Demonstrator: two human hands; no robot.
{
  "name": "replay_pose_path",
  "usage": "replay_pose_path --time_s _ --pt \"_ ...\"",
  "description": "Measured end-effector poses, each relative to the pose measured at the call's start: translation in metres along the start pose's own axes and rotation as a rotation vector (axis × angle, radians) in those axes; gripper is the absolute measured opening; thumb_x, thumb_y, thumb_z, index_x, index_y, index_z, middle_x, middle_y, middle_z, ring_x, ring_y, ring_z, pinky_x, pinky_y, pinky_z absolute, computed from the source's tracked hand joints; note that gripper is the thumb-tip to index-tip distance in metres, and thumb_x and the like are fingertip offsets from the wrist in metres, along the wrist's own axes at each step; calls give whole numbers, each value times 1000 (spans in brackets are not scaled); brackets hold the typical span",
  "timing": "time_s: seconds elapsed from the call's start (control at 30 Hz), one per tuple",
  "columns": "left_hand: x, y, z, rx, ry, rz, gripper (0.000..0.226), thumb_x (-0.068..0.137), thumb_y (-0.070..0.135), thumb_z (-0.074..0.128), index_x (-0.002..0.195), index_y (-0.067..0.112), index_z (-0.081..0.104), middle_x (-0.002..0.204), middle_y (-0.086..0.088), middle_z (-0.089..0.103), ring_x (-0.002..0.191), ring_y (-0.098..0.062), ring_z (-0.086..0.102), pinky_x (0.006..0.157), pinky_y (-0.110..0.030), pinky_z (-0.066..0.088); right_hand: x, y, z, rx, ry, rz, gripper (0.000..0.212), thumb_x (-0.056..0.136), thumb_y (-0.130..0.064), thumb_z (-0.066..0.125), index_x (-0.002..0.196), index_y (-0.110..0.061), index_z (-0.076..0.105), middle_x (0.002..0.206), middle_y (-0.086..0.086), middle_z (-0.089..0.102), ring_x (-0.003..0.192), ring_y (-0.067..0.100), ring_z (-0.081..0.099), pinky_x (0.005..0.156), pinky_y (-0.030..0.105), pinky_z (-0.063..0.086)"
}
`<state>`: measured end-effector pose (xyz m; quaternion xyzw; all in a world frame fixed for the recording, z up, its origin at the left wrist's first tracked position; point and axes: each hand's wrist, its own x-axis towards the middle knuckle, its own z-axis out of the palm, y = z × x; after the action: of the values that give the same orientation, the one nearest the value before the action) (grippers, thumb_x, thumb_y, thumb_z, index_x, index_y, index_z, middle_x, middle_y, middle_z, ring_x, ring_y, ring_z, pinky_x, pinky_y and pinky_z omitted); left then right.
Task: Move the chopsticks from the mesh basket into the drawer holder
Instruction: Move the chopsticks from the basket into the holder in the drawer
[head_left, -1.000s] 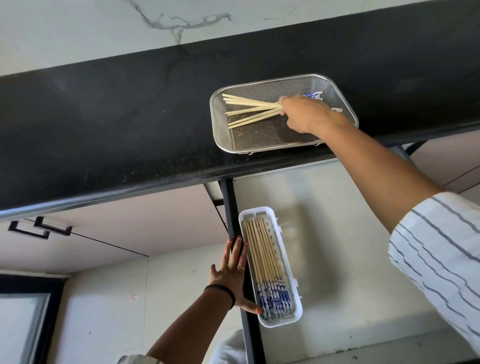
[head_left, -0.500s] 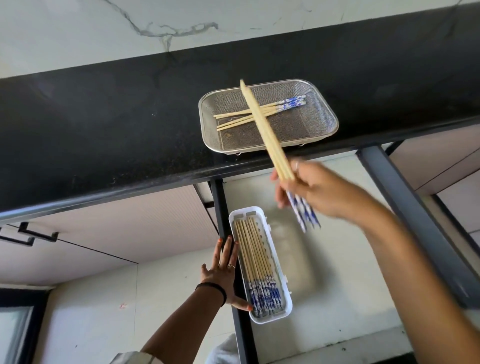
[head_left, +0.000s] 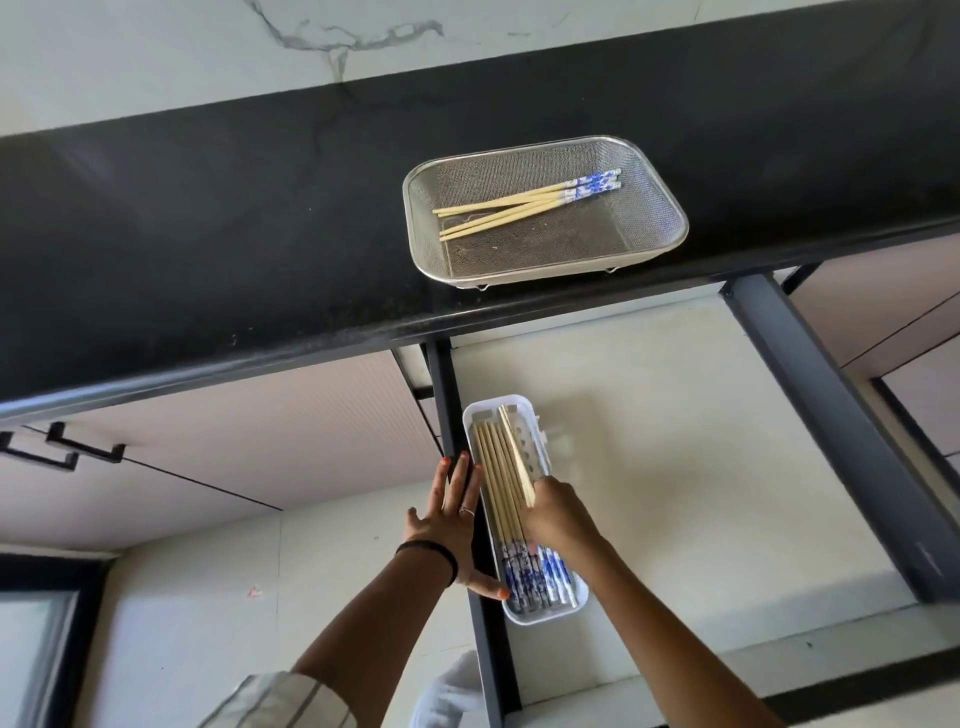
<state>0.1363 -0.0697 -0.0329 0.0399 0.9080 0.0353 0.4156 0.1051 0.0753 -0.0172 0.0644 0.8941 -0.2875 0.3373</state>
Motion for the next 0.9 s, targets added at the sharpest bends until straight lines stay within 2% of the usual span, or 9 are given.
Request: replay_pose_path --time_s 0.1,0.2,0.4,0.63,0.9 --pt "1 -1 1 -1 8 -7 150 53 72 74 142 20 -35 143 4 -48 130 -20 -44 109 -66 11 10 -6 8 -110 25 26 31 88 0 42 117 3 53 119 21 61 110 36 61 89 37 51" --pt "2 -1 0 10 0 -13 150 53 73 74 141 20 -36 142 4 -49 129 -20 -45 109 -66 11 14 -6 17 -171 53 25 31 92 -2 39 119 2 53 123 20 60 113 36 59 91 37 49" --pt "1 1 1 29 -9 -23 148 55 73 73 142 19 -35 143 1 -49 126 -21 -47 111 -65 12 12 -2 25 -217 121 -2 25 94 -2 38 111 -2 57 114 14 63 105 31 62 83 36 50" --pt "-2 4 -2 21 -11 -20 147 58 71 74 142 17 -34 144 0 -48 131 -23 -43 112 -64 11 6 3 34 -127 216 -67 21 97 -16 40 103 -5 57 101 10 66 91 27 65 73 33 51" --pt "-6 7 -6 33 -9 -27 147 58 71 73 143 16 -33 145 -1 -46 133 -25 -42 112 -62 14 6 2 38 -132 237 -29 21 95 -5 38 108 -6 54 107 10 66 97 28 66 81 36 53"
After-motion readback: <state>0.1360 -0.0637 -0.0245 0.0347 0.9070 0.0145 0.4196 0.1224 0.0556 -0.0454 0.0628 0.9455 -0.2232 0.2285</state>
